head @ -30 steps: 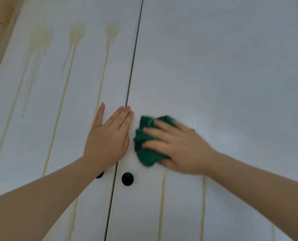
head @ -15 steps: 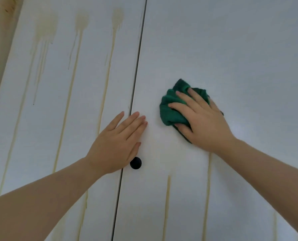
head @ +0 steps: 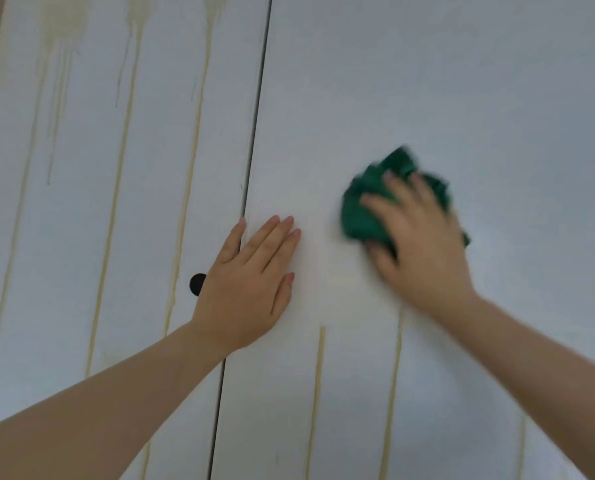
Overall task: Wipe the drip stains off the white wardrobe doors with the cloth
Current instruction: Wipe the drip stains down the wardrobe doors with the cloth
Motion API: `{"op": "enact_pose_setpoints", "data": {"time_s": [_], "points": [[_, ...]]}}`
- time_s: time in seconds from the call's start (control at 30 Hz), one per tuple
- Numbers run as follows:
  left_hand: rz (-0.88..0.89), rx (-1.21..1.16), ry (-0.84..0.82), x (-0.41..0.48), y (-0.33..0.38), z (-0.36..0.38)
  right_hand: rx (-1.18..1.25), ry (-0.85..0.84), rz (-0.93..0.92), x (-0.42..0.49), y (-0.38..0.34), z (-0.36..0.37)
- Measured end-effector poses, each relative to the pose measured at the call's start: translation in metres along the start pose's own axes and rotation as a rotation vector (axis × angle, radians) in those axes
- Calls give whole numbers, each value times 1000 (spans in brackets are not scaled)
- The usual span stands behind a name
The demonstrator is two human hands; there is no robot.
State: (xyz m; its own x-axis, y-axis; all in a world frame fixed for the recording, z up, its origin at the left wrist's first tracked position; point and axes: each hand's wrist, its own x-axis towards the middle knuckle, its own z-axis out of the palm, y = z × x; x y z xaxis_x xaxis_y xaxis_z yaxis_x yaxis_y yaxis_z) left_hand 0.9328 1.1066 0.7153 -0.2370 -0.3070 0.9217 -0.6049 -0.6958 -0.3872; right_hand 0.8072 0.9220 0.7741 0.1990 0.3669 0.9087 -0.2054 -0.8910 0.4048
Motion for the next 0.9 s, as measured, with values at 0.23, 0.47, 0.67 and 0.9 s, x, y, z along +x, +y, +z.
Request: {"op": "enact_pose_setpoints", "data": {"time_s": [0.23, 0.47, 0.67, 0.9], "points": [[21, -20, 39, 19, 14, 4, -35, -208, -248, 7, 47, -28], [-60, -24, 61, 14, 40, 8, 41, -202, -323, -72, 9, -18], [-34, -63, 74, 23, 63, 5, -21, -166, -127, -22, 85, -51], [-161, -94, 0, 21, 98, 10, 66, -243, -293, -127, 30, -37]]}}
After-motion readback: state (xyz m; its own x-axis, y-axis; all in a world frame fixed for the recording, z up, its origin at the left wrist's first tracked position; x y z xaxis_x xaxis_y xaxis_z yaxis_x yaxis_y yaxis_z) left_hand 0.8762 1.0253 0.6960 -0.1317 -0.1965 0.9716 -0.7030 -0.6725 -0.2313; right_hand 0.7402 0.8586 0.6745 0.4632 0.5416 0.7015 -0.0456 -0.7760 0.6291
